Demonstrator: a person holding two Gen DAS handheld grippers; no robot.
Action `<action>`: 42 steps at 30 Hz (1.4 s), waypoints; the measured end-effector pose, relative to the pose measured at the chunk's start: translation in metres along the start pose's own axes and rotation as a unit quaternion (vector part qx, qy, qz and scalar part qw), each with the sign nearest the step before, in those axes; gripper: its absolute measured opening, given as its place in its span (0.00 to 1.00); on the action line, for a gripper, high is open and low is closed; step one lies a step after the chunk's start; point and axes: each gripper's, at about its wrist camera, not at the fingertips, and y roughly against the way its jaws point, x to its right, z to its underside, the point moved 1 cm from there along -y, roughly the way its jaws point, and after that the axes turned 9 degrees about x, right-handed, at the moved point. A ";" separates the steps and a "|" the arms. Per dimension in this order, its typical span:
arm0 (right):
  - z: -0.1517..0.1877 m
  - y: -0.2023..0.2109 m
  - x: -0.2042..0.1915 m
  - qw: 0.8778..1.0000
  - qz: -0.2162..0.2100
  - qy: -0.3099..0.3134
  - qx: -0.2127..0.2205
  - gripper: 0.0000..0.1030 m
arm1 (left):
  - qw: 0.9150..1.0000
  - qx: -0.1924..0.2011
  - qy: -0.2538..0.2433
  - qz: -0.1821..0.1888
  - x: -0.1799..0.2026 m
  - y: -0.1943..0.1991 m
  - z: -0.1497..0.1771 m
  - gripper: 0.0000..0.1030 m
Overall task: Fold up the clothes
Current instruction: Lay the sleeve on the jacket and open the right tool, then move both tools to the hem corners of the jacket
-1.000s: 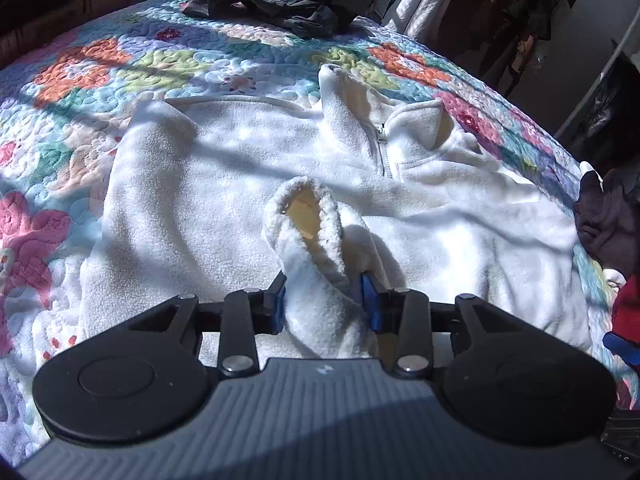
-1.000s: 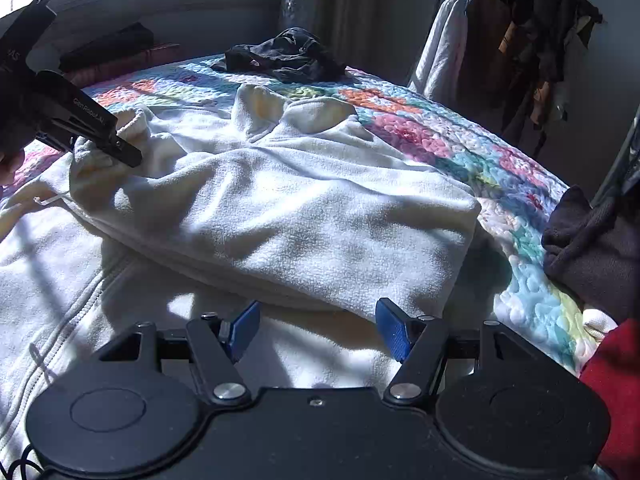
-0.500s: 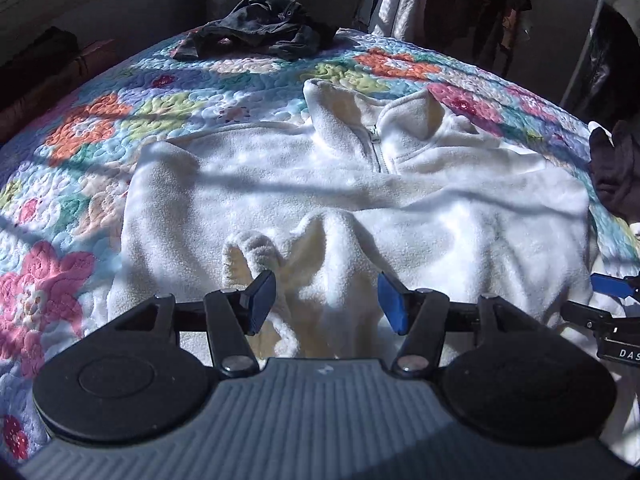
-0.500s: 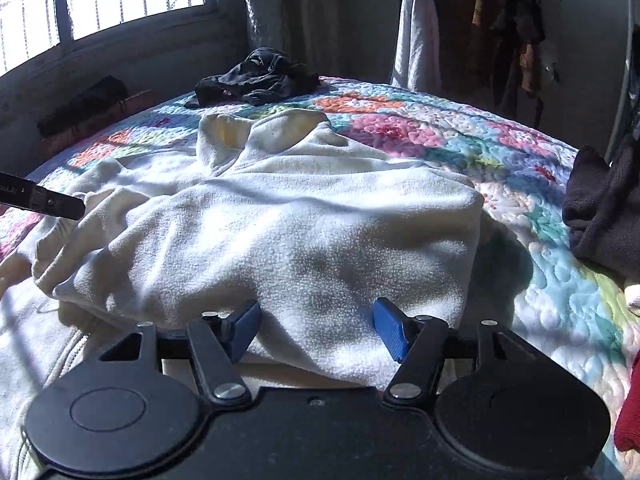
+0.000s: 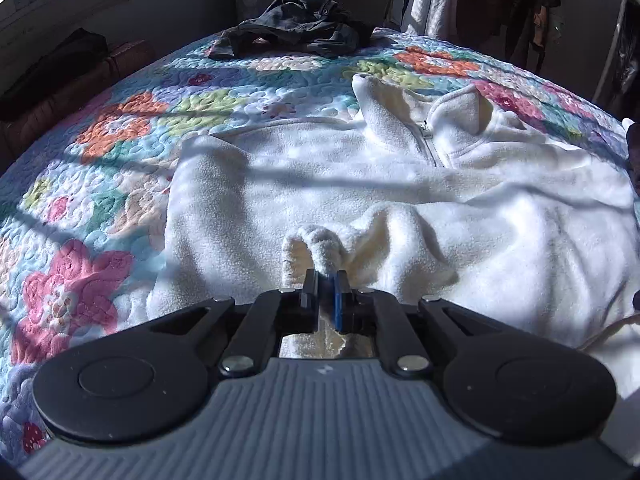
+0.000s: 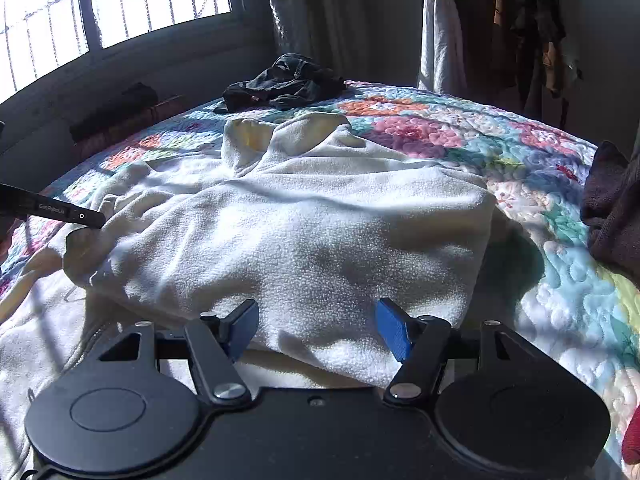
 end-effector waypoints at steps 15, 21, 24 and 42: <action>-0.026 -0.026 -0.035 0.999 -0.006 0.025 0.027 0.68 | 0.993 0.099 -0.069 -0.012 0.004 0.019 -0.033 0.06; 0.002 -0.052 -0.023 0.998 0.047 0.004 -0.033 0.68 | 0.998 -0.004 -0.029 -0.051 -0.021 -0.033 -0.007 0.07; 0.004 -0.048 -0.026 0.998 0.051 0.022 -0.036 0.68 | 0.995 0.007 -0.065 -0.070 -0.012 -0.025 -0.006 0.09; -0.019 0.117 -0.075 0.978 -0.123 -0.023 -0.165 0.82 | 0.993 -0.066 -0.099 -0.017 -0.067 0.160 0.047 0.80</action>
